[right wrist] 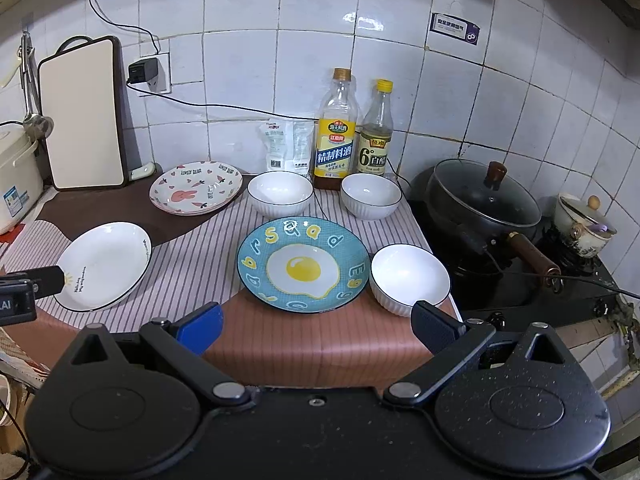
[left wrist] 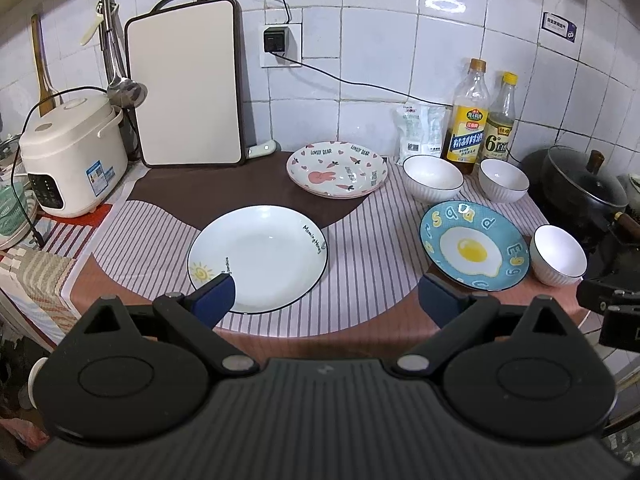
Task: Organize plates and bowls
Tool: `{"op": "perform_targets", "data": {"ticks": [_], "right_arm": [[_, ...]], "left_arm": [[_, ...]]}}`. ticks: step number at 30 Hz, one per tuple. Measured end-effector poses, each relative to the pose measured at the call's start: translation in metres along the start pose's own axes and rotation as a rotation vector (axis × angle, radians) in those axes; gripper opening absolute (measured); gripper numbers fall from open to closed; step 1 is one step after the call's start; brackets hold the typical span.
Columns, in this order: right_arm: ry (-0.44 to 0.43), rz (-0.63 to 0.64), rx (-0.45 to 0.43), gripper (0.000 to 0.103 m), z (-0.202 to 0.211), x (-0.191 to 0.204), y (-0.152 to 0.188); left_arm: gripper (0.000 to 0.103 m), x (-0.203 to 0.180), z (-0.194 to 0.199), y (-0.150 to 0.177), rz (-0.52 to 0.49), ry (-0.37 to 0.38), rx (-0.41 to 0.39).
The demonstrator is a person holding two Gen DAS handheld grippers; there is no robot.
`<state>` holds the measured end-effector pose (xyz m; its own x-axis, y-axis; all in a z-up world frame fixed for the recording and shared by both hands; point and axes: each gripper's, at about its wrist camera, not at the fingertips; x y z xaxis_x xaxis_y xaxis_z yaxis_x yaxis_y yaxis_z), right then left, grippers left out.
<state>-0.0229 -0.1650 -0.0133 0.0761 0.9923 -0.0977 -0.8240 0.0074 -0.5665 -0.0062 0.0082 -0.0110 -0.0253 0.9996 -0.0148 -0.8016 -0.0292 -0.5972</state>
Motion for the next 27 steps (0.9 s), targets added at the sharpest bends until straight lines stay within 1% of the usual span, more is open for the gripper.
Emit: {"op": "perform_targets", "data": {"ticks": [8, 27], "right_arm": [[0.000, 0.003, 0.000, 0.102, 0.0001, 0.0003, 0.0003], [0.008, 0.004, 0.000, 0.102, -0.0016, 0.0008, 0.0019]], "left_arm": [[0.099, -0.0005, 0.0009, 0.0053, -0.007, -0.016, -0.031], [0.099, 0.0034, 0.0008, 0.0079, 0.009, -0.003, -0.041]]}}
Point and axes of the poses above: each gripper's, at about its wrist camera, not at the fingertips, and z roughly against the way its jaws point, x to its left, y to its underside, and after that the axes turned 14 degrees about x, right-handed
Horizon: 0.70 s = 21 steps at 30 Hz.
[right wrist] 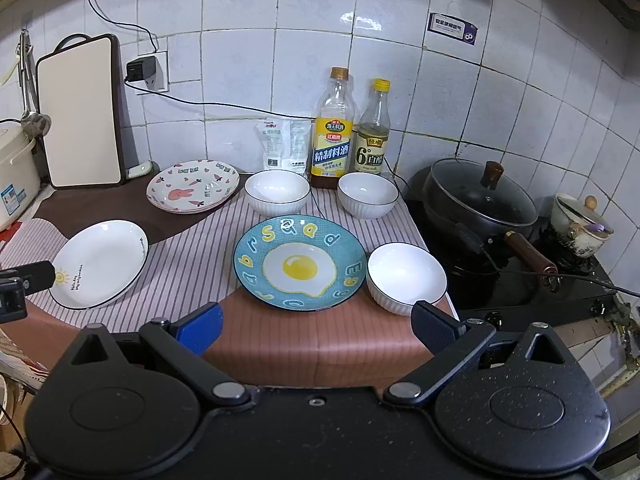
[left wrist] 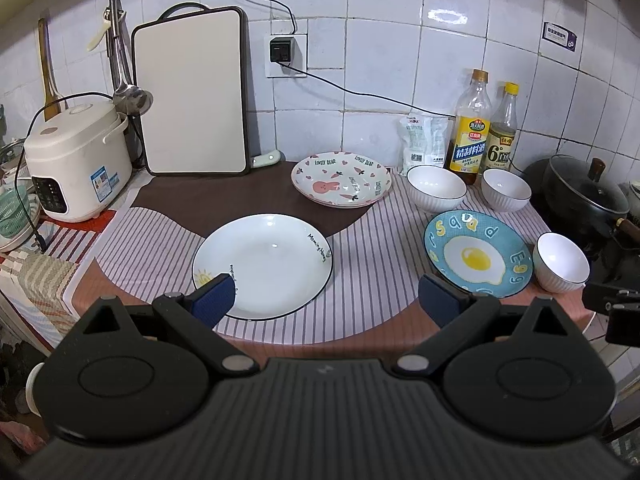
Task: Organize plates and bowls
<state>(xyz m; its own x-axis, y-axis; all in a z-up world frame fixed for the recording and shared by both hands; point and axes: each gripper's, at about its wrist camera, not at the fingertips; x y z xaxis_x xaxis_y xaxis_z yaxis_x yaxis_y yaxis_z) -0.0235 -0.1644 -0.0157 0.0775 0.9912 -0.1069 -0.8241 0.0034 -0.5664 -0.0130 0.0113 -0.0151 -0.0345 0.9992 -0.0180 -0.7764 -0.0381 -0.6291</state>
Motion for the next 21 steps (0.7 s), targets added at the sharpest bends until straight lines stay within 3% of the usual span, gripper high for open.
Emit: {"op": "perform_targets", "data": {"ticks": [21], "right_arm": [[0.002, 0.003, 0.000, 0.102, -0.0002, -0.0018, 0.0008]], "left_arm": [[0.099, 0.0006, -0.0002, 0.0005, 0.000, 0.002, 0.001]]}}
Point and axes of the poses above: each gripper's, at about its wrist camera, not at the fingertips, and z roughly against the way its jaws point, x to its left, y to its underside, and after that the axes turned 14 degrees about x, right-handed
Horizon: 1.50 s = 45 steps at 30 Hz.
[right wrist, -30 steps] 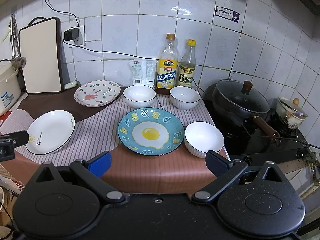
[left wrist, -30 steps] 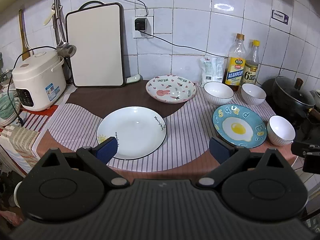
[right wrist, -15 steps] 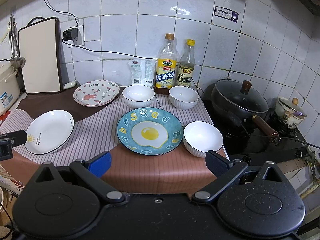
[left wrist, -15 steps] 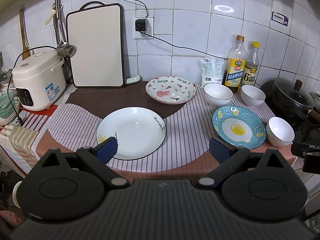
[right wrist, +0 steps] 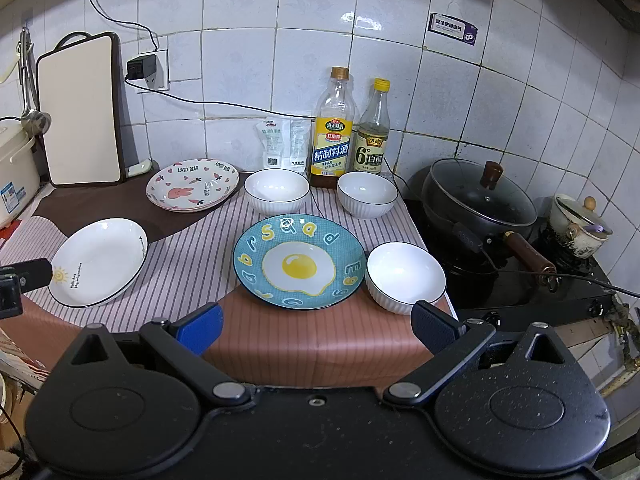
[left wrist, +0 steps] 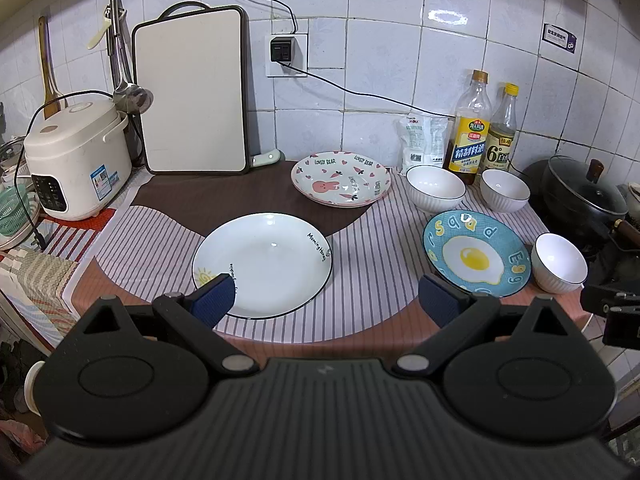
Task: Organize plates and bowls
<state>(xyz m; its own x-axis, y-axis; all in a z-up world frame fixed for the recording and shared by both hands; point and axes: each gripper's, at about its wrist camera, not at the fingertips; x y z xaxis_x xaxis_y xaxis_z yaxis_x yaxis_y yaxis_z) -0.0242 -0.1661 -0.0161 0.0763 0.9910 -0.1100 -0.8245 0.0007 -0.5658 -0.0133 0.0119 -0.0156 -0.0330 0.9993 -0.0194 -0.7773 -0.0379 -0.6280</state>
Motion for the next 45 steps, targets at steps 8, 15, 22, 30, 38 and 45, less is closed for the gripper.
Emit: {"op": "perform_targets", "data": {"ticks": [8, 15, 22, 30, 38, 45], "right_arm": [[-0.028, 0.013, -0.004, 0.102, 0.003, 0.002, 0.002], [-0.127, 0.060, -0.129, 0.102, 0.013, 0.019, 0.004], [-0.305, 0.188, -0.217, 0.102, -0.014, 0.065, -0.007], [-0.453, 0.320, -0.144, 0.098, -0.080, 0.141, -0.028], [-0.516, 0.261, -0.041, 0.095, -0.152, 0.177, -0.044], [-0.542, 0.181, 0.053, 0.082, -0.207, 0.188, -0.053]], "left_arm": [[0.099, 0.010, 0.000, -0.004, -0.008, -0.004, -0.006], [0.099, 0.054, -0.003, -0.018, 0.022, -0.017, -0.050], [0.099, 0.102, -0.036, -0.035, 0.088, -0.079, -0.007], [0.097, 0.155, -0.109, -0.042, 0.163, -0.085, 0.144], [0.090, 0.183, -0.185, -0.045, 0.169, -0.097, 0.236], [0.090, 0.191, -0.237, -0.046, 0.185, -0.071, 0.280]]}}
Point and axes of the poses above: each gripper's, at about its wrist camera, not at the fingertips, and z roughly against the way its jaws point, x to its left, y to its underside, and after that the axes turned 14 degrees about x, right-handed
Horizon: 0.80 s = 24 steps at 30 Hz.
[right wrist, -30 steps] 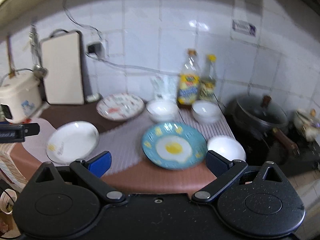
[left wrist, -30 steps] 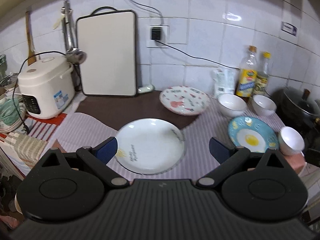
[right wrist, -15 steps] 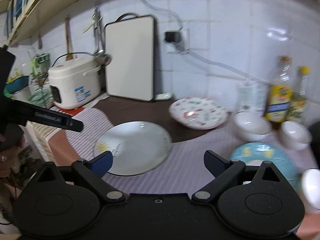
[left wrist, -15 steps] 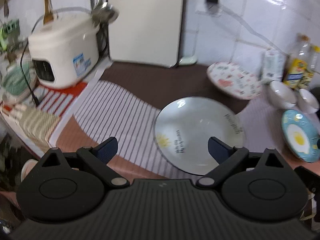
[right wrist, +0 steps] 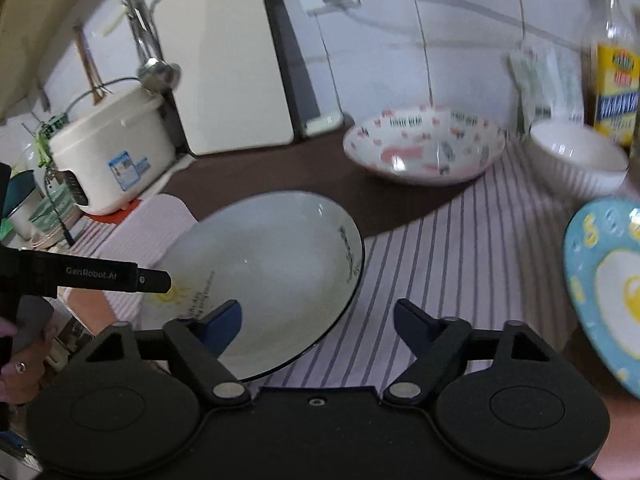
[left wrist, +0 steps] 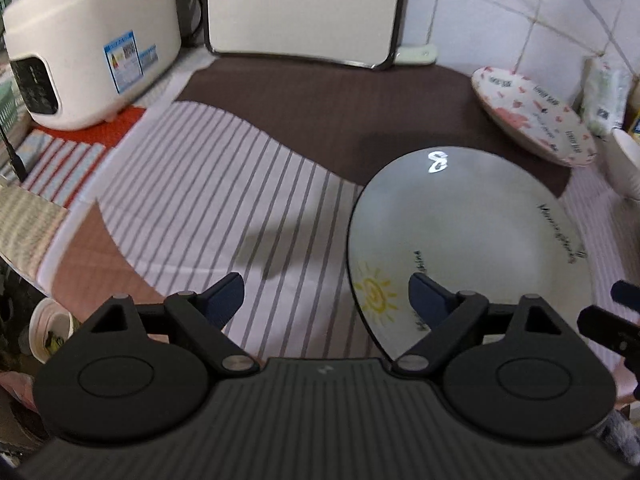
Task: Organize plates and bowls
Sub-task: 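Close the left gripper on the white sun-print plate rim while the right gripper grasps it too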
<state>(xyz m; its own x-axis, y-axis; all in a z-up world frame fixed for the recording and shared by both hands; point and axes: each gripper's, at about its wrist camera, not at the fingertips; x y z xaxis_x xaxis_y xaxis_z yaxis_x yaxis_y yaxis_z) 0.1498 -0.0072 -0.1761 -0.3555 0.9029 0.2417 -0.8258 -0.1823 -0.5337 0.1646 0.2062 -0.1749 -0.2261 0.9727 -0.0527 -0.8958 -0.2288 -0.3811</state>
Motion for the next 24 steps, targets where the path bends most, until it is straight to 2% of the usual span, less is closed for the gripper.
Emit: {"op": "perform_targets", "data": {"ticks": [3, 4, 8, 11, 12, 13, 20, 24], "right_arm": [[-0.002, -0.018, 0.022, 0.073, -0.015, -0.004, 0.000], [-0.004, -0.025, 0.028, 0.069, -0.018, -0.005, -0.001], [-0.029, -0.062, 0.046, 0.052, -0.027, -0.010, -0.004], [-0.048, -0.094, 0.050, 0.030, -0.030, -0.013, -0.006], [-0.062, -0.106, 0.059, 0.024, -0.031, -0.014, -0.006], [-0.055, -0.120, 0.062, 0.023, -0.032, -0.014, -0.007], [-0.059, -0.149, 0.063, 0.023, -0.035, -0.016, -0.009], [-0.062, -0.164, 0.084, 0.021, -0.034, -0.018, -0.014]], "left_arm": [[0.088, 0.005, -0.011, -0.004, 0.021, 0.023, 0.011], [0.078, 0.006, -0.013, -0.006, 0.024, 0.034, 0.014], [0.059, 0.008, -0.016, -0.009, 0.035, 0.097, 0.028], [0.041, 0.007, -0.015, -0.010, 0.030, 0.132, 0.030], [0.032, 0.007, -0.015, -0.010, 0.036, 0.156, 0.034], [0.025, 0.006, -0.015, -0.010, 0.041, 0.175, 0.040], [0.023, 0.005, -0.017, -0.013, 0.078, 0.201, 0.066], [0.023, 0.001, -0.014, -0.013, 0.059, 0.179, 0.076]]}}
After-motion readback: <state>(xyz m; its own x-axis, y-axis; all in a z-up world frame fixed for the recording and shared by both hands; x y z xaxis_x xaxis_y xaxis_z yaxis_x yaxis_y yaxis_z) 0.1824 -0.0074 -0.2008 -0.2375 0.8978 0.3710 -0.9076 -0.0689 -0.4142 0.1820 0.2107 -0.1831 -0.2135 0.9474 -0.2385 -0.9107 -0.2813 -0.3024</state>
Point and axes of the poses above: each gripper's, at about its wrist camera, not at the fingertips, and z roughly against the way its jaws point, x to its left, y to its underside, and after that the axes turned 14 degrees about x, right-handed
